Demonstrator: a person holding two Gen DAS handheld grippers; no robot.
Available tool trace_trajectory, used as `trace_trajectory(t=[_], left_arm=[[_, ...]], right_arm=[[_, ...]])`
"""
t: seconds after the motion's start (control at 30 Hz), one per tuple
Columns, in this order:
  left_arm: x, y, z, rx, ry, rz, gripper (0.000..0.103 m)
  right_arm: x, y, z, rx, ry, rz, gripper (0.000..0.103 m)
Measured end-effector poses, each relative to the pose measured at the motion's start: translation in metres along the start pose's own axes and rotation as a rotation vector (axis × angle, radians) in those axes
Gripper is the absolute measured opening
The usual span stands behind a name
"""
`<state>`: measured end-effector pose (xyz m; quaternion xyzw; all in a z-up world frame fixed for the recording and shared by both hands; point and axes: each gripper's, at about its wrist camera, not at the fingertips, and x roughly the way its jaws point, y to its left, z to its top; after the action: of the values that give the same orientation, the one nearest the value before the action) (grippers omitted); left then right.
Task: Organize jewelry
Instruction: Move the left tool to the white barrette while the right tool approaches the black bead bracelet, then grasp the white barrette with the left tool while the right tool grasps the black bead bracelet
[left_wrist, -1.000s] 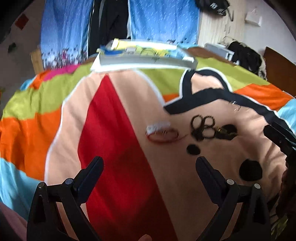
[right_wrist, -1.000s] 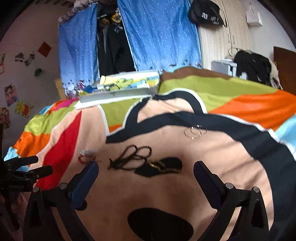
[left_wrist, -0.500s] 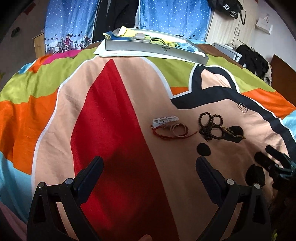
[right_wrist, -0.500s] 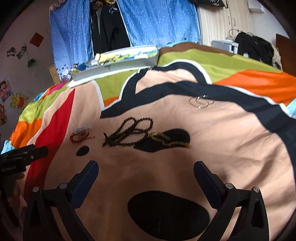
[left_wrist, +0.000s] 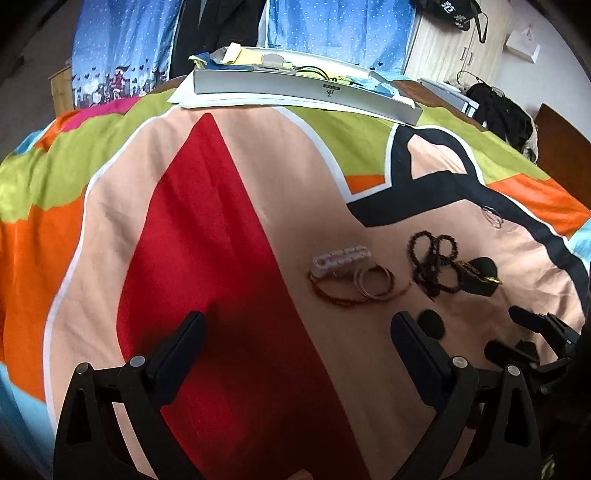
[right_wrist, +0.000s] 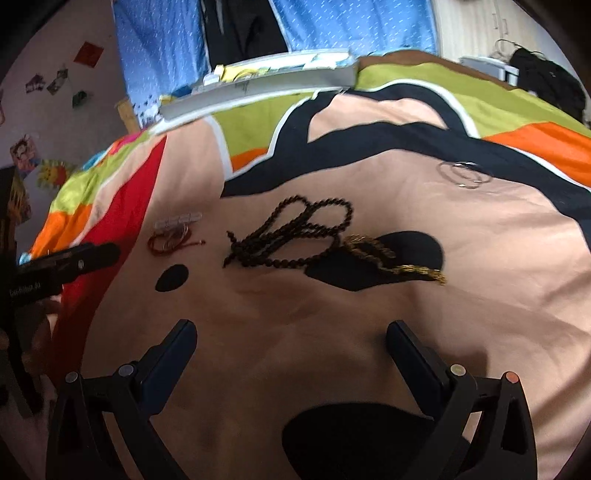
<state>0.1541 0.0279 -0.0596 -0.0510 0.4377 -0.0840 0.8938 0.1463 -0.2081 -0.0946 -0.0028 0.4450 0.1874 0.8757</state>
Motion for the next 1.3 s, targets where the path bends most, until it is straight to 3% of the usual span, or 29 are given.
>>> trace_trajectory(t=[0.13,0.23,0.3,0.53,0.63,0.7,0.8,1.03,1.3], left_arm=[[0.012,0.009,0.010,0.001,0.009,-0.019,0.097],[0.015,0.012,0.018,0.009,-0.006,-0.035,0.097],[0.017,0.012,0.024,0.032,-0.021,-0.048,0.097],[0.033,0.018,0.035,0.074,-0.006,-0.096,0.096],[0.039,0.019,0.040,0.099,-0.004,-0.126,0.083],[0.044,0.017,0.042,0.130,0.005,-0.136,0.065],[0.052,0.014,0.043,0.160,0.028,-0.172,0.051],[0.060,0.003,0.039,0.210,0.061,-0.241,0.035],[0.071,0.001,0.041,0.214,0.087,-0.245,0.033]], right_arm=[[0.007,0.005,0.008,-0.037,0.005,0.029,0.099],[0.013,0.005,0.016,-0.038,0.011,0.050,0.088],[0.020,0.002,0.023,-0.020,0.024,0.074,0.074],[0.031,-0.004,0.026,0.036,0.041,0.087,0.069],[0.033,-0.003,0.025,0.037,0.041,0.083,0.069],[0.035,-0.004,0.026,0.042,0.041,0.080,0.065],[0.039,-0.007,0.030,0.065,0.041,0.082,0.060],[0.052,-0.011,0.042,0.129,0.036,0.102,0.059],[0.063,-0.011,0.058,0.147,0.041,0.125,0.058]])
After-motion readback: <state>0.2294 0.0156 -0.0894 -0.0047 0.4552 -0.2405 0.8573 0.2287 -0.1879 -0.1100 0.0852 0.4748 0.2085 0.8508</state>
